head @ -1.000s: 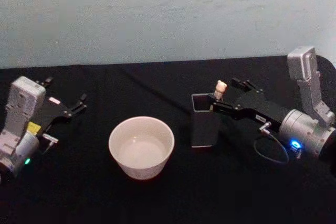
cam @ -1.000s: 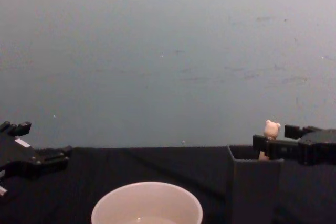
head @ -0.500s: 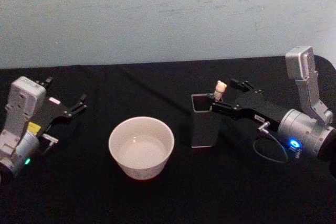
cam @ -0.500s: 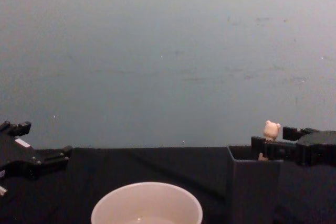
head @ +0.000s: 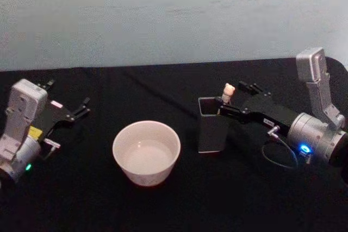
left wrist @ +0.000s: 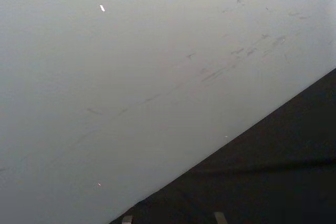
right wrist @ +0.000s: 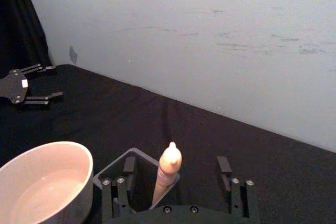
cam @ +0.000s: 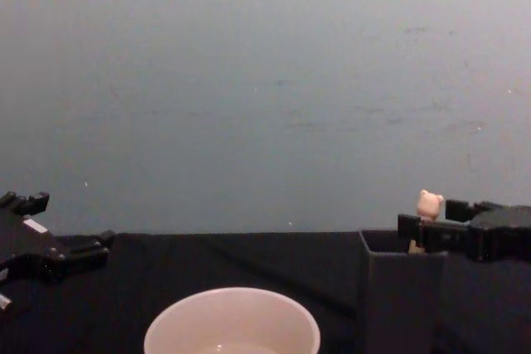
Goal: Pick up the stirring spoon with one hand, stir inside the cup, then place it back in its original position.
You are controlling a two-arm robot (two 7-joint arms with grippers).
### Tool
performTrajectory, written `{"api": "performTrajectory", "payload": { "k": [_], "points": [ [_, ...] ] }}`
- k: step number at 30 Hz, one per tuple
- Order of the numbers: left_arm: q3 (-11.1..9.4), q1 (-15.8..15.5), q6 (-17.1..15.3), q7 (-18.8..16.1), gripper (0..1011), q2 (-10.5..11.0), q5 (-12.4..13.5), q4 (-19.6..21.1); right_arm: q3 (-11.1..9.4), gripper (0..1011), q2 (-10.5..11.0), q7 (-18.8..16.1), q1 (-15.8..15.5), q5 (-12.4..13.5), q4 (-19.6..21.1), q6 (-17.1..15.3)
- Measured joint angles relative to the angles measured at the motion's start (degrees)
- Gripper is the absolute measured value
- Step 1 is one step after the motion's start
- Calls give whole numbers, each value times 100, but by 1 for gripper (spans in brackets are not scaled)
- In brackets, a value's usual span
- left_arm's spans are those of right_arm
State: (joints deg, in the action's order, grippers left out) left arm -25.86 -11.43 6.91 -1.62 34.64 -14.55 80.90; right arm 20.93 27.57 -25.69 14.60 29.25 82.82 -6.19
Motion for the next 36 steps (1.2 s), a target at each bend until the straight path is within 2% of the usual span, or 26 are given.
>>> {"api": "performTrajectory", "payload": {
  "k": [4, 7, 13, 14, 15, 16, 18, 19, 22, 25, 36],
  "points": [
    [0, 0, 0, 0, 1001, 0, 0, 0, 0, 908, 0, 1, -2, 0, 2, 2],
    [0, 0, 0, 0, 1001, 0, 0, 0, 0, 795, 0, 2, -2, 0, 4, 4],
    [0, 0, 0, 0, 1001, 0, 0, 0, 0, 651, 0, 4, -2, 0, 5, 7],
    [0, 0, 0, 0, 1001, 0, 0, 0, 0, 580, 0, 5, -2, 0, 4, 7],
    [0, 0, 0, 0, 1001, 0, 0, 0, 0, 580, 0, 5, -2, 0, 4, 7],
    [0, 0, 0, 0, 1001, 0, 0, 0, 0, 521, 0, 6, -2, 0, 5, 7],
    [0, 0, 0, 0, 1001, 0, 0, 0, 0, 479, 0, 6, -2, 0, 4, 7],
    [0, 0, 0, 0, 1001, 0, 0, 0, 0, 417, 0, 6, -2, 0, 4, 8],
    [0, 0, 0, 0, 1001, 0, 0, 0, 0, 359, 0, 6, -2, 0, 4, 7],
    [0, 0, 0, 0, 1002, 0, 0, 0, 0, 242, 0, 5, -2, 2, 5, 8],
    [0, 0, 0, 0, 1001, 0, 0, 0, 0, 215, 0, 6, -2, 5, 4, 9]
  ]
}}
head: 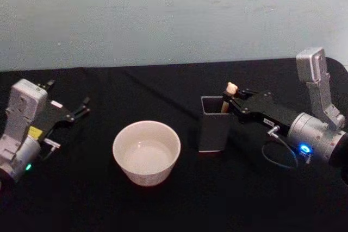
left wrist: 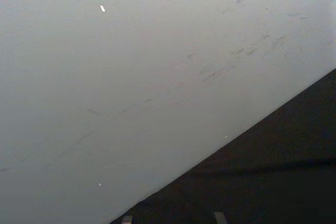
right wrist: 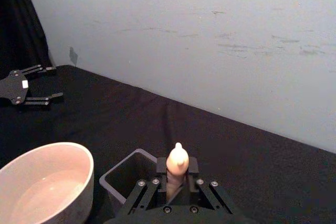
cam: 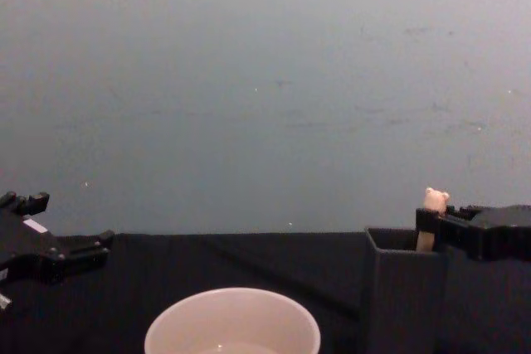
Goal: Pick up the stirring spoon with one hand, stir inside the cup, then place it back in its original position.
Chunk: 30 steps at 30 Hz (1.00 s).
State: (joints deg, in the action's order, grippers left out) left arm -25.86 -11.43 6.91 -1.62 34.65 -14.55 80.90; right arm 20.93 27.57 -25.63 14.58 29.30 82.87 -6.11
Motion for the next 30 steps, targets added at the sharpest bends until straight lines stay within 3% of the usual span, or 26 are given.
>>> {"api": "performTrajectory", "payload": {
  "k": [26, 30],
  "points": [
    [0, 0, 0, 0, 1002, 0, 0, 0, 11, 215, 27, -60, 12, -5, 36, -23],
    [0, 0, 0, 0, 1001, 0, 0, 0, -28, 214, 52, -96, 1, 99, 130, -75]
  ]
}}
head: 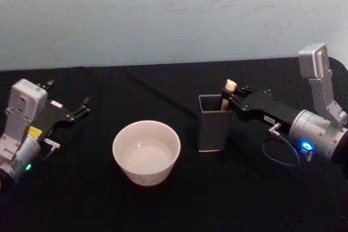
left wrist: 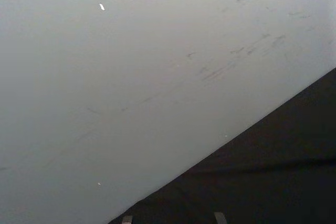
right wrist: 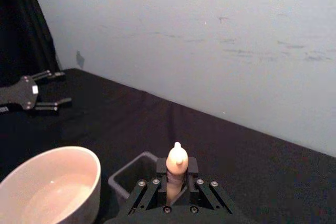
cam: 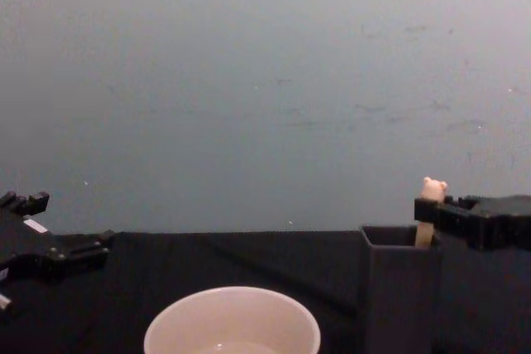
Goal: Pick up the stirring spoon with one hand, stir inside the cup, then place it back in its original position.
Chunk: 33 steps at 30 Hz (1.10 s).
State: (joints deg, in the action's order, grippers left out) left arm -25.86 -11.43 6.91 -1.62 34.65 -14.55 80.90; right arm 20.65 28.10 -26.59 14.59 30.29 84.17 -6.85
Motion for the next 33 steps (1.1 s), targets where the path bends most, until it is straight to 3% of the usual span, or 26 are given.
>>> {"api": "performTrajectory", "payload": {
  "k": [21, 33],
  "points": [
    [0, 0, 0, 0, 1001, 0, 0, 1, -350, 214, 143, 100, -54, 644, 614, 36],
    [0, 0, 0, 0, 1002, 0, 0, 0, -415, 214, -9, 225, 126, 997, 785, 172]
  ]
}}
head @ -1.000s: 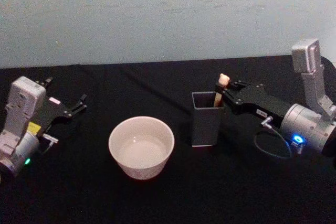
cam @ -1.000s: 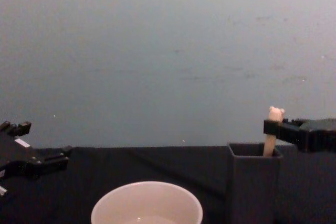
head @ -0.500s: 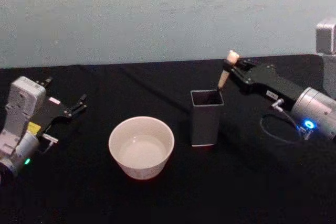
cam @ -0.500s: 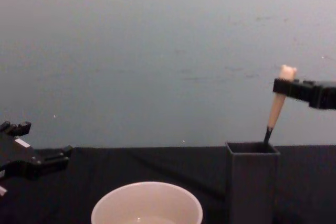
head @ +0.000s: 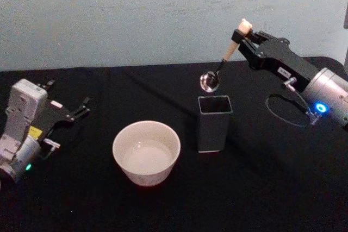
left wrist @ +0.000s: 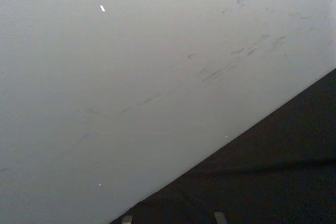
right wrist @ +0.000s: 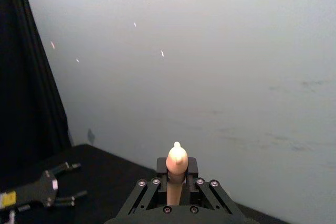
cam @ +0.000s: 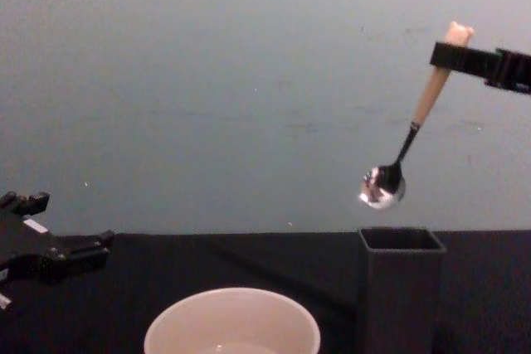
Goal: Pick up the stirring spoon with one hand, stir inside the cup, then place it back in its original position.
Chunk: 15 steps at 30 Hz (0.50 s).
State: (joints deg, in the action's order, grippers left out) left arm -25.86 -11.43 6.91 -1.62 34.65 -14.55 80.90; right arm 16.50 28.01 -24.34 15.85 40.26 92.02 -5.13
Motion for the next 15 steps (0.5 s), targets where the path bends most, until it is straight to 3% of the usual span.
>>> {"api": "performTrajectory", "payload": {
  "k": [7, 15],
  "points": [
    [0, 0, 0, 0, 1001, 0, 0, 0, 122, 214, -75, -15, 129, 123, 24, 46],
    [0, 0, 0, 0, 1001, 0, 0, 0, 457, 214, -174, -128, 292, 188, -134, -11]
  ]
}}
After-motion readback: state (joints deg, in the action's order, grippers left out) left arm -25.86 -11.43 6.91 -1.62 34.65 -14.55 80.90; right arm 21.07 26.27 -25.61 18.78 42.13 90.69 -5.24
